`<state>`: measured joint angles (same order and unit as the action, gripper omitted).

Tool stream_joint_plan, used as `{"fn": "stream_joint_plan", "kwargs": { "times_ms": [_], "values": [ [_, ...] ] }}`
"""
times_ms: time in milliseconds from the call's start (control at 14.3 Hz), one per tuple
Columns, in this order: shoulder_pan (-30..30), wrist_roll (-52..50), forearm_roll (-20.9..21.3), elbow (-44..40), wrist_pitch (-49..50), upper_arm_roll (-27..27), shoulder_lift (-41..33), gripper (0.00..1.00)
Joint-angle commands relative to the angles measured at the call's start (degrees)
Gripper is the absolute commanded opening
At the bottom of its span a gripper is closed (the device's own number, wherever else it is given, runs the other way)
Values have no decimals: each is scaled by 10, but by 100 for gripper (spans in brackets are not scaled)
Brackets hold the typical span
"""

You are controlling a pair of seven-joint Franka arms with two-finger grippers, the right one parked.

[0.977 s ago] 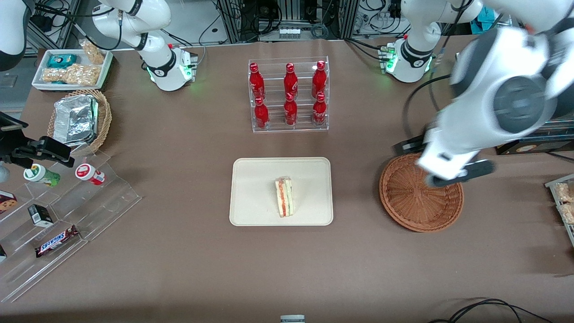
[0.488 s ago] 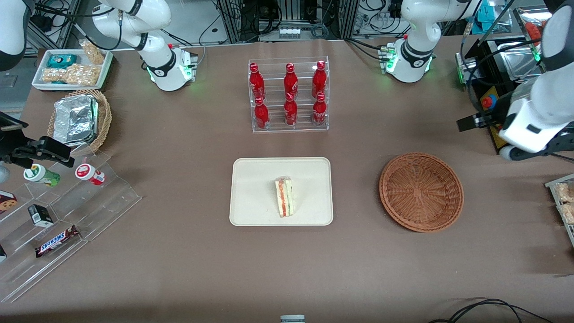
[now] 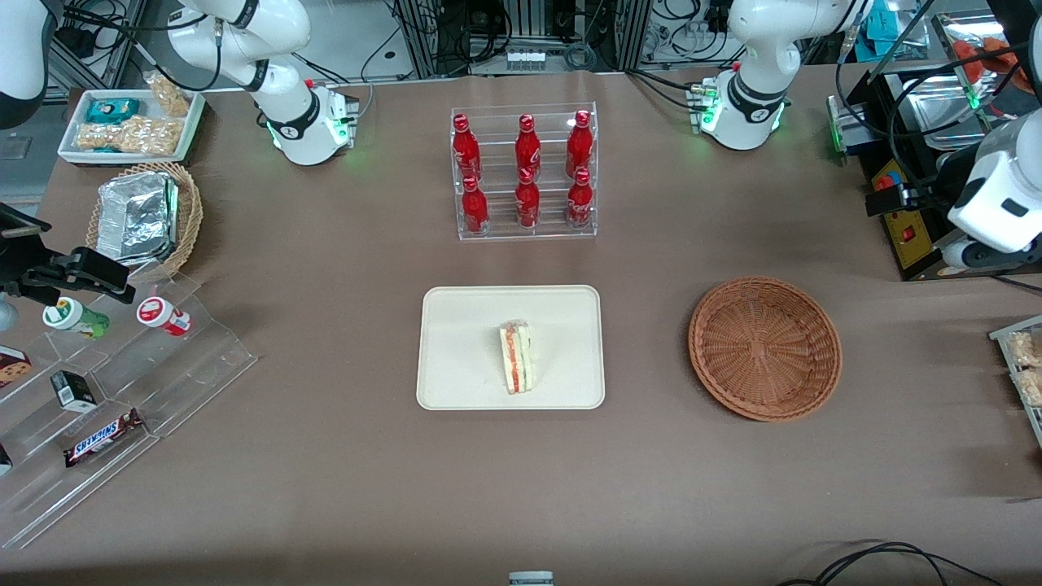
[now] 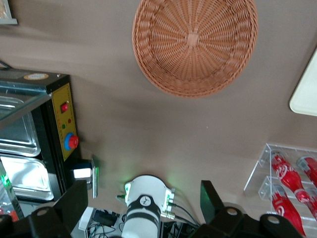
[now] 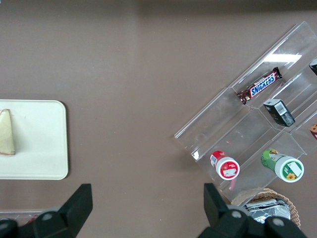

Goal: Place sandwich from basket to tray

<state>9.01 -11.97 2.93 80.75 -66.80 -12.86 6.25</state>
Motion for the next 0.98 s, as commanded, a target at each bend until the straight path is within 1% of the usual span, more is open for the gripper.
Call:
{"fn": "stream_joint_plan", "kwargs": {
  "times_ms": [0,70,209,349,488,628,767,907],
  "values": [
    [10,5,-13,-33,21,-8,13,100],
    [14,5,-14,-32,5,-8,10,100],
    [15,13,-34,-21,-31,-3,-5,100],
    [8,3,-10,-1,-46,-4,-28,100],
    [12,-9,9,-18,-49,-5,-21,100],
    [12,-5,16,-6,-75,-5,-29,100],
    [12,-7,14,30,-123,-5,-49,100],
    [10,-7,15,46,-142,-6,-56,100]
  ]
}}
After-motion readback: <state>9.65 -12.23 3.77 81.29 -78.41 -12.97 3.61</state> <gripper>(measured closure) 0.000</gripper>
